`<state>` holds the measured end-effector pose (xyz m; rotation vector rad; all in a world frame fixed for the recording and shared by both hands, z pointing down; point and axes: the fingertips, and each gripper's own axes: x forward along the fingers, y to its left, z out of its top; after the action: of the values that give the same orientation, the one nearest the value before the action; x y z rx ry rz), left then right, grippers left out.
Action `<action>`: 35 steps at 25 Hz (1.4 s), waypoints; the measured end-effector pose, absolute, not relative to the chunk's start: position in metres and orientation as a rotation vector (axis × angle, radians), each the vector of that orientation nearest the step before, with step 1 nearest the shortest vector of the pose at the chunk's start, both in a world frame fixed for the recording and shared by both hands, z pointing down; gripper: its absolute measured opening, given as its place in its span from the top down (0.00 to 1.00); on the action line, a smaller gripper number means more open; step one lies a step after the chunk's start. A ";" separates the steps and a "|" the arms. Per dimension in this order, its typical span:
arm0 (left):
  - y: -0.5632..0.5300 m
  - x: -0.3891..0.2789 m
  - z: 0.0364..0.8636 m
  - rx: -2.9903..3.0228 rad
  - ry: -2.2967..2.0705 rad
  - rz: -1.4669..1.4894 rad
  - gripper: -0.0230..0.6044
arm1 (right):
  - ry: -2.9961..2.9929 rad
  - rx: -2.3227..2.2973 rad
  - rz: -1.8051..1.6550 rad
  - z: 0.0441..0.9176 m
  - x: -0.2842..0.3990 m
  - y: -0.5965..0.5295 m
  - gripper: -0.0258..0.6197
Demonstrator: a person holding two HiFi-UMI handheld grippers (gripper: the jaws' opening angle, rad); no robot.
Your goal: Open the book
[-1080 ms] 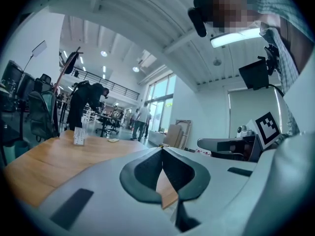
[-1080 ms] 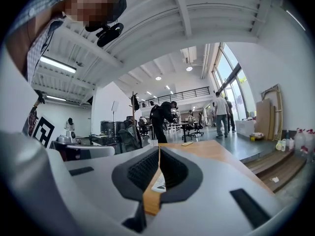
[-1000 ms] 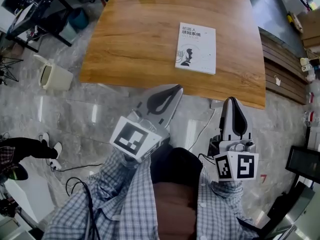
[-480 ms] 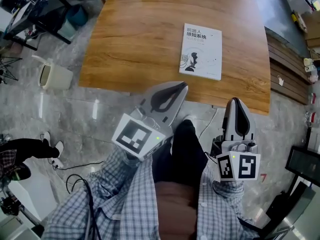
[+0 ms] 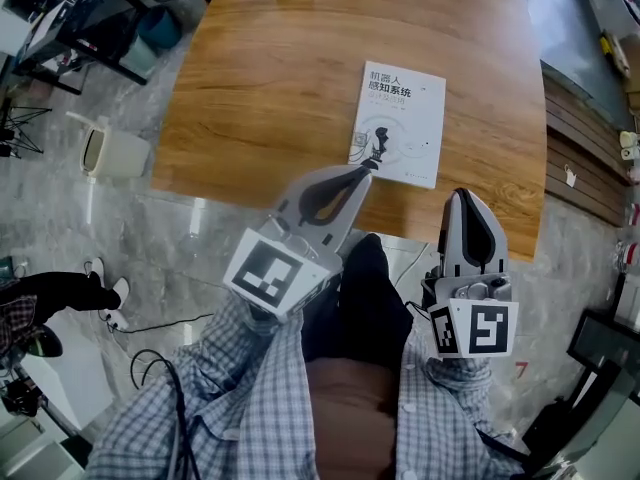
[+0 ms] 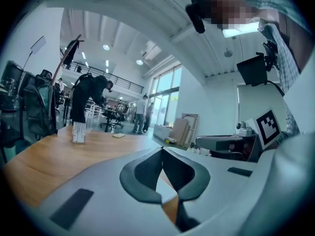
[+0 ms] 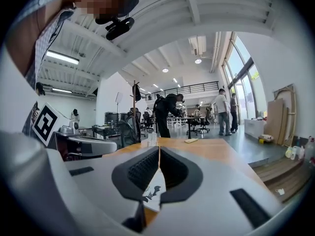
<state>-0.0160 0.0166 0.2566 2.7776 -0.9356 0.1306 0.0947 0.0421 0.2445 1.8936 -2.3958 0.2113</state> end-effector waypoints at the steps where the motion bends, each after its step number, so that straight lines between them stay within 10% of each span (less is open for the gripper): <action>1: 0.010 -0.011 0.258 2.767 -0.939 0.134 0.95 | -2.399 1.883 0.219 0.246 0.100 0.035 0.92; 35: -0.112 0.052 0.373 2.442 -1.026 0.375 0.95 | -2.281 1.613 0.730 0.389 0.173 -0.093 0.92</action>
<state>0.0523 -0.1120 0.3726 2.4420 -1.0262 0.3753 0.1730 -0.0928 0.3892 1.6128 -2.2812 0.7301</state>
